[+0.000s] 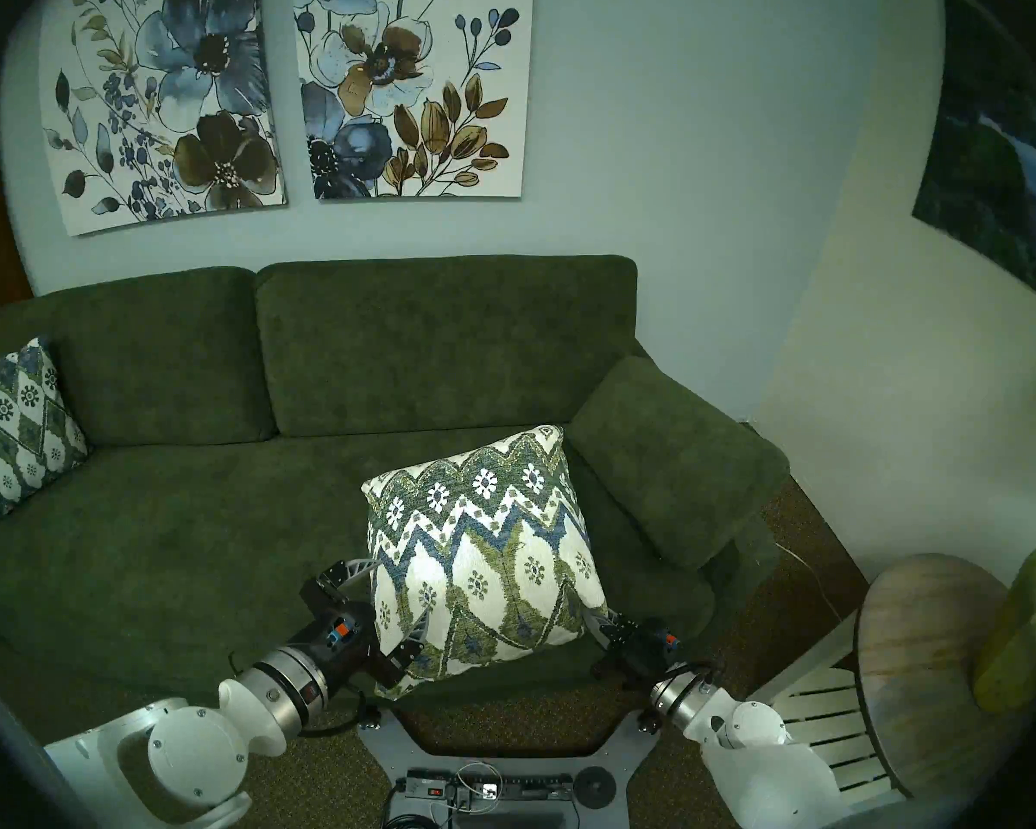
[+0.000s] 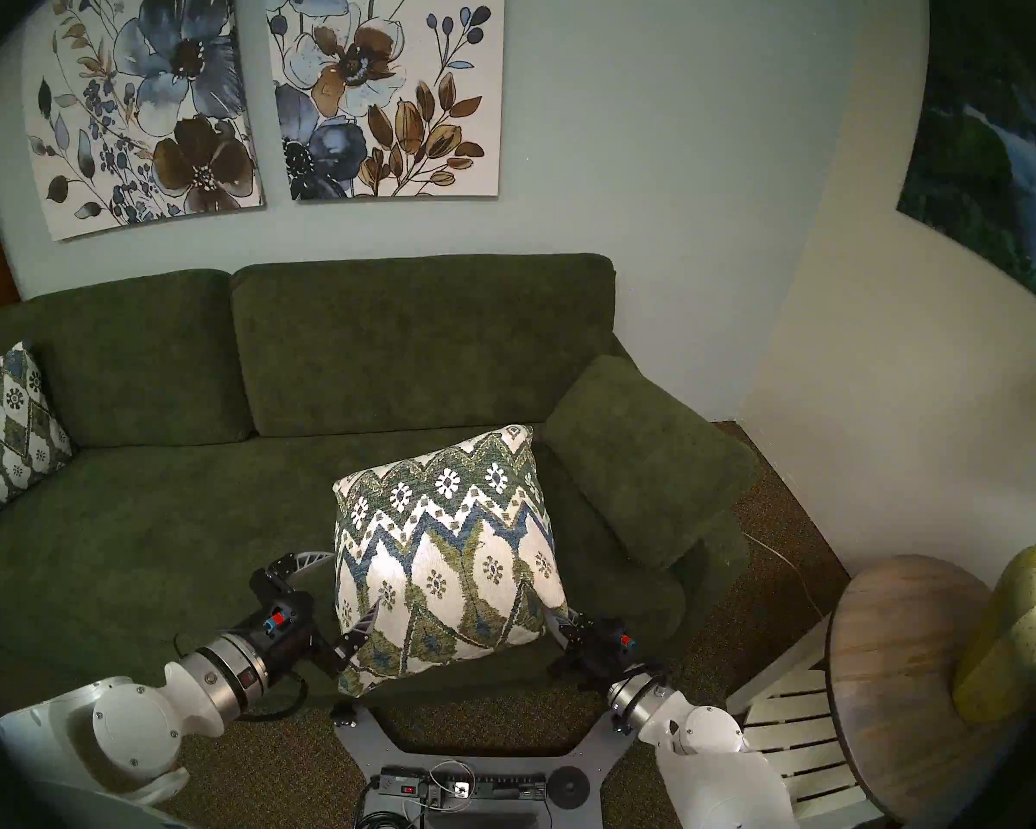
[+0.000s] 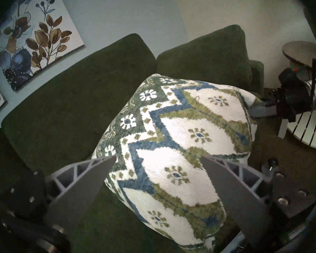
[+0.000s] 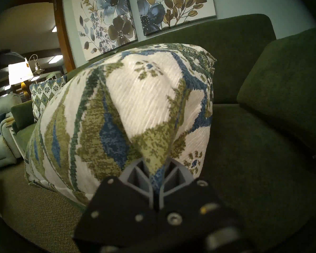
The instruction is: Fluff a cushion
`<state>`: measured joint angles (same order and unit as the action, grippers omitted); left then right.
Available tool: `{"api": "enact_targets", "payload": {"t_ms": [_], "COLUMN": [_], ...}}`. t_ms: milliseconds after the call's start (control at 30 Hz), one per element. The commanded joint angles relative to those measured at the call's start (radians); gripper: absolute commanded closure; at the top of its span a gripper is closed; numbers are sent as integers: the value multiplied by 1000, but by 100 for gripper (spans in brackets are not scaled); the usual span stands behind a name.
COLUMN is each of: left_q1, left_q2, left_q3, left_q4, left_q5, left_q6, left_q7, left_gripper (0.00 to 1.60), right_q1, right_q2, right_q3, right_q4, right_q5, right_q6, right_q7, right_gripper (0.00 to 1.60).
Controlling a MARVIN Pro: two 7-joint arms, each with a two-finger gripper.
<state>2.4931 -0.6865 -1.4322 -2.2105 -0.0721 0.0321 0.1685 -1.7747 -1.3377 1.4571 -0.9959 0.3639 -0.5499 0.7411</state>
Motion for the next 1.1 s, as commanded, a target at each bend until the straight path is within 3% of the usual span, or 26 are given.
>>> {"api": "enact_targets", "payload": {"t_ms": [0, 200, 233, 267, 367, 400, 467, 700, 1067], "left_q1": [123, 161, 209, 188, 219, 206, 186, 52, -80], "left_q2": [-23, -23, -38, -46, -70, -81, -89, -127, -227], "left_q3": [43, 66, 39, 58, 49, 60, 70, 110, 99], "left_q4": [34, 82, 80, 105, 135, 160, 176, 294, 389], "left_q5": [35, 58, 53, 44, 50, 41, 36, -38, -35], "left_q6": [-22, -10, -33, -32, -85, -132, -142, -226, -221], "left_q7": [90, 177, 199, 216, 260, 267, 263, 183, 19], "left_gripper": [0, 0, 0, 0, 0, 0, 0, 0, 0], "right_q1": [3, 3, 3, 3, 3, 3, 3, 3, 4], "right_q2": [0, 1, 1, 1, 1, 1, 1, 1, 1], "right_q3": [-3, -3, -3, -3, -4, -4, -4, -4, -4], "right_q4": [-6, -6, -6, -6, -6, -6, -6, -6, -4], "right_q5": [-1, -1, -1, -1, -1, -1, 0, 0, 0], "right_q6": [-3, -4, -4, -4, -5, -5, -5, -5, -6], "right_q7": [5, 5, 5, 5, 6, 6, 6, 6, 5], "right_gripper": [160, 160, 160, 160, 160, 160, 160, 160, 160]}}
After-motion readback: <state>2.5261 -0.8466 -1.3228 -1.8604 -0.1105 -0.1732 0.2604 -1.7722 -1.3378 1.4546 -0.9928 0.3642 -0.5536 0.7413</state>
